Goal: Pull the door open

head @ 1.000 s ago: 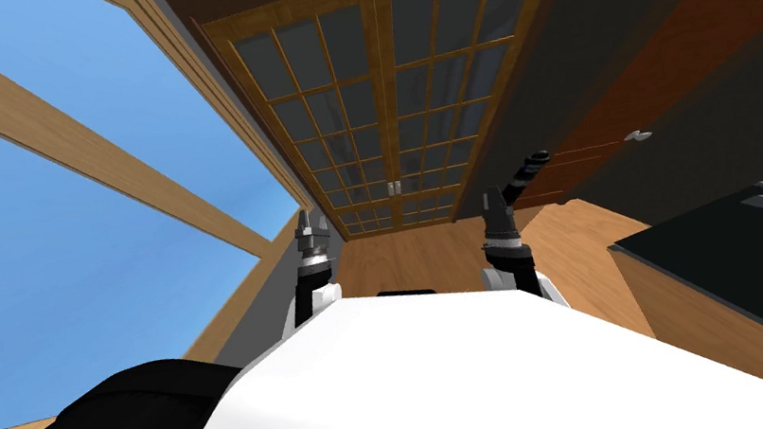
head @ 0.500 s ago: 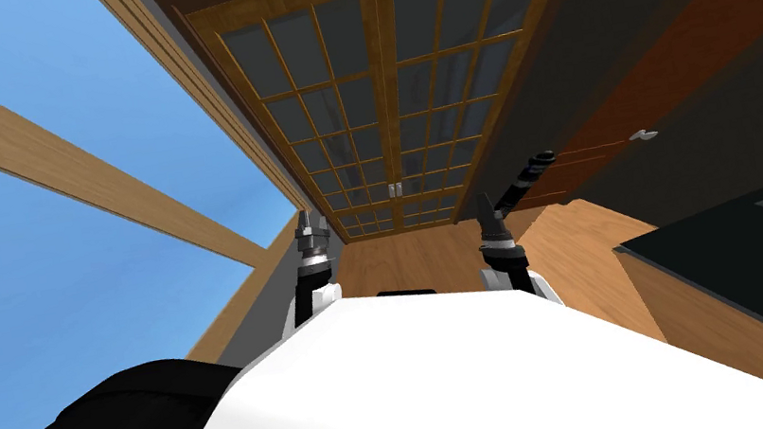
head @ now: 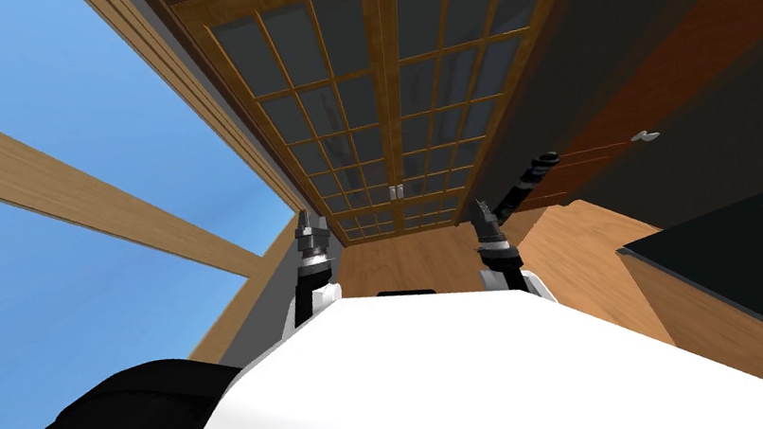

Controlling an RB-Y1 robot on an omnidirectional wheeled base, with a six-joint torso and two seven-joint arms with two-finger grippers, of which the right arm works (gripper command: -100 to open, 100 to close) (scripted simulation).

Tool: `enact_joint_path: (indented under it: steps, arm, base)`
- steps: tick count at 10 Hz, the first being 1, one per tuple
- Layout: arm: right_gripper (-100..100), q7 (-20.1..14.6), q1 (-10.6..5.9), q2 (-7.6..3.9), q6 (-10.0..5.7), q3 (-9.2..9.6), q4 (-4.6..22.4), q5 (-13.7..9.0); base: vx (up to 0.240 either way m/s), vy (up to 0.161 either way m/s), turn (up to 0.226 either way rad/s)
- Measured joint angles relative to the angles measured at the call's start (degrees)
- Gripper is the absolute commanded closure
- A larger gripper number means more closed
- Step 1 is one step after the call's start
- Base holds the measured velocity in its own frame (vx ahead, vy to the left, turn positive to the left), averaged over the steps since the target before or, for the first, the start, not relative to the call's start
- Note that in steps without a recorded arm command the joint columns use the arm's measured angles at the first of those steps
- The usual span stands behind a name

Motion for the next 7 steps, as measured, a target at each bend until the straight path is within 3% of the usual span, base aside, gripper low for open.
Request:
enact_joint_path:
  steps: [7]
  arm:
    - [-100,5.01,-2.64,-0.27,-1.62,-1.84,7.77,5.16]
  base:
    - [0.091,0.051,-0.027]
